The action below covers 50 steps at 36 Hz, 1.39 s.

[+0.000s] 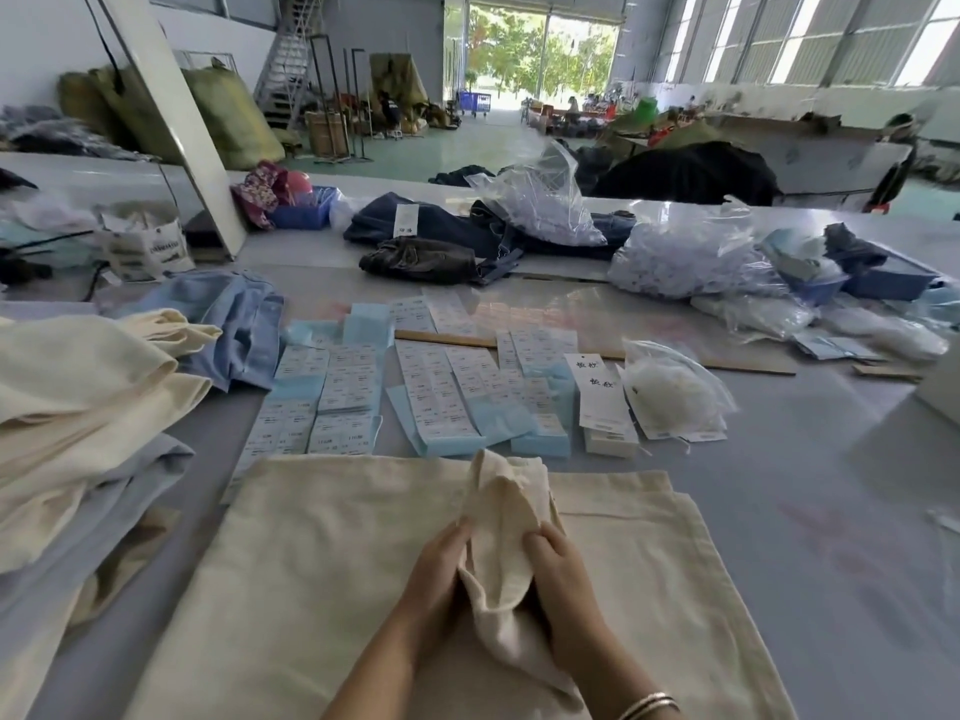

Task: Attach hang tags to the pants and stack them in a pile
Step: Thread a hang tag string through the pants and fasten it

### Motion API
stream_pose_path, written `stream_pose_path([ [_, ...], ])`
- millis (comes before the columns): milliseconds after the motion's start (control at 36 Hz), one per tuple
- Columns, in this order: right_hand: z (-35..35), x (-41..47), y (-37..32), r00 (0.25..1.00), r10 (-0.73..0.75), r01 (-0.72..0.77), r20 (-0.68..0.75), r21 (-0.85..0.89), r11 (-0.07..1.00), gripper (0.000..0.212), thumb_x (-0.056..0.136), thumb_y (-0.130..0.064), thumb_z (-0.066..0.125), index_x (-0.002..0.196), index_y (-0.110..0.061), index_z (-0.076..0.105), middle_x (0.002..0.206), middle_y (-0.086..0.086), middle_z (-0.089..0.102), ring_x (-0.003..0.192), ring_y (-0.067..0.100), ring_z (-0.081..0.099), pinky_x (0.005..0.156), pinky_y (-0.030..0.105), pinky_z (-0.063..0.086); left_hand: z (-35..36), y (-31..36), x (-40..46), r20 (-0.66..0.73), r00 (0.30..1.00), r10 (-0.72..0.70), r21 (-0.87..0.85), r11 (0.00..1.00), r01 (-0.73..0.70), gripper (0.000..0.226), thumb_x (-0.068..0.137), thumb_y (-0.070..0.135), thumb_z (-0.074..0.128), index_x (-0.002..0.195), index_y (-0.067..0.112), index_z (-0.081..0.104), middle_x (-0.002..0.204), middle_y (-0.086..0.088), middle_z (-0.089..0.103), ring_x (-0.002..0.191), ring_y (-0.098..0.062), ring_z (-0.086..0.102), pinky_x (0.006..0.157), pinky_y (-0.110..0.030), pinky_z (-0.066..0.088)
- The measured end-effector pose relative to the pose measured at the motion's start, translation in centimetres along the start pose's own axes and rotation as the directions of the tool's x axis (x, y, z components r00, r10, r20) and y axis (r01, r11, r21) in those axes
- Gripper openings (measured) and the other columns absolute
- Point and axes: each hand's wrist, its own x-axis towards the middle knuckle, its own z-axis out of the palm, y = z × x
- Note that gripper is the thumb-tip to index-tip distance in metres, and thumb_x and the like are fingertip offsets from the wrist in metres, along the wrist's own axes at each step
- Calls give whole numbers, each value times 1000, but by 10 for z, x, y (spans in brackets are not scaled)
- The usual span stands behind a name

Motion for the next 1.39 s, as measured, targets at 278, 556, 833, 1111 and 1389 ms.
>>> stream_pose_path([
  [278,-14,4,4,938,343,-286,39,646,708,29,89,-23,54,97,2,67,85,21,72,69,31,71,62,35,52,-5,-3,-1,31,996,87,-139,987,-82,35,88,16,52,115,-4,64,116,-28,64,105,-37,64,87,-40,54],
  [556,-25,6,-26,995,95,-94,24,-25,995,32,82,-53,65,99,-27,57,94,5,69,84,20,67,67,36,58,14,9,-4,85,979,183,205,959,-197,37,93,-9,38,116,9,61,110,-13,70,105,-28,66,93,-42,53],
  [833,-22,4,-35,958,-256,287,131,-504,814,11,87,-30,64,82,-34,55,78,-9,63,72,6,60,61,22,47,21,34,-12,199,973,119,219,962,-162,36,90,51,53,110,25,69,104,-4,73,97,-19,70,74,-29,57],
  [1111,-27,0,-46,942,-201,299,268,-401,866,9,85,-21,65,92,-26,63,92,3,66,85,18,63,76,35,57,13,37,-6,103,985,137,296,941,-162,22,95,30,56,108,19,70,100,-6,74,91,-19,71,72,-29,56],
  [1389,-40,15,-7,972,116,-187,203,374,908,20,83,-7,62,99,3,67,85,20,71,72,27,69,63,33,57,-2,1,-10,23,996,84,-74,994,-82,30,95,12,51,111,-10,64,112,-33,62,99,-37,62,91,-43,48],
])
